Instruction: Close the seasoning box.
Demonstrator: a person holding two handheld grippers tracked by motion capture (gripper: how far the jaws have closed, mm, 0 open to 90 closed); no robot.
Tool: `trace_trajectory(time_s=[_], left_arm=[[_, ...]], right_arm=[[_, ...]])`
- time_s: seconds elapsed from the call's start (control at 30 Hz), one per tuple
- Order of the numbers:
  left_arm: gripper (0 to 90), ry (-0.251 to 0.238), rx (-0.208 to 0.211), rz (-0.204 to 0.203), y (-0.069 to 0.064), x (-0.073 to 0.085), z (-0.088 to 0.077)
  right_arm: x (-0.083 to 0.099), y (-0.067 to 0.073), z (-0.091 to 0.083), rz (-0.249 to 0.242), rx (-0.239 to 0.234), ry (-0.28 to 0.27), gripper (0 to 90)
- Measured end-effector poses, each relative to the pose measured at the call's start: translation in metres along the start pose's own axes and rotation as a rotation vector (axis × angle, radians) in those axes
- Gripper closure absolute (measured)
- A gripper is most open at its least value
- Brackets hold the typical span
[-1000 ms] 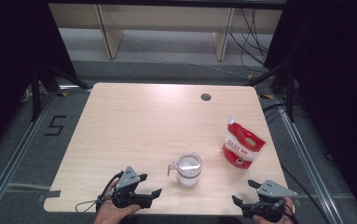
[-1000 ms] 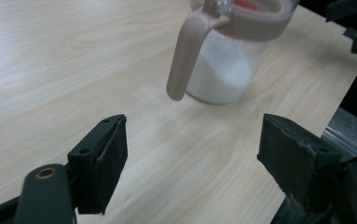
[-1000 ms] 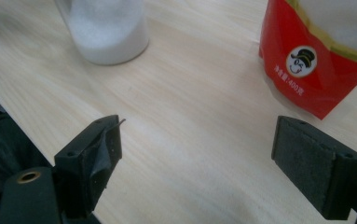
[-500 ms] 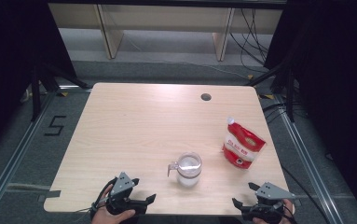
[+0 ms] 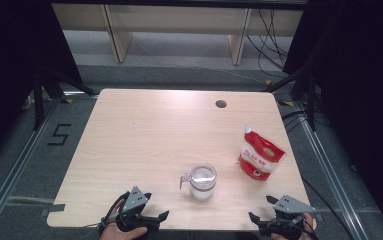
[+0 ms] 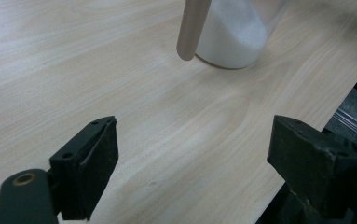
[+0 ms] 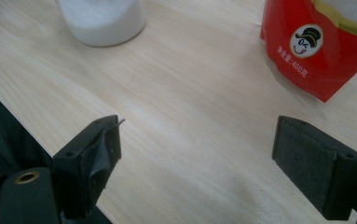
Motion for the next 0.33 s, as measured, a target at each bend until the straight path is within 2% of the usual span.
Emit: trace_trajectory(time_s=[0.23, 0.3, 0.33], left_arm=[[15.6, 0.003, -0.001, 0.004, 0.0001, 0.0006, 0.0005], [15.6, 0.003, -0.005, -0.002, 0.0000, 0.0006, 0.0003], [15.7, 0.017, -0.009, 0.010, 0.0014, 0.0007, -0.0008]], right_arm=[[0.0000, 0.0002, 0.0000, 0.004, -0.002, 0.003, 16.1], [-0.0002, -0.0008, 0.0006, -0.008, 0.003, -0.011, 16.1], [-0.0002, -0.0009, 0.0007, -0.008, 0.004, -0.011, 16.1]])
Point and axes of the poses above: each handheld gripper's, and its own axes: z roughly forward along the jaws, x roughly out of its underside, y roughly to its left, the point moved 2 cm from there along z, roughly forward along the jaws, and after that the axes turned 13 degrees about x, right-handed, at the moved point
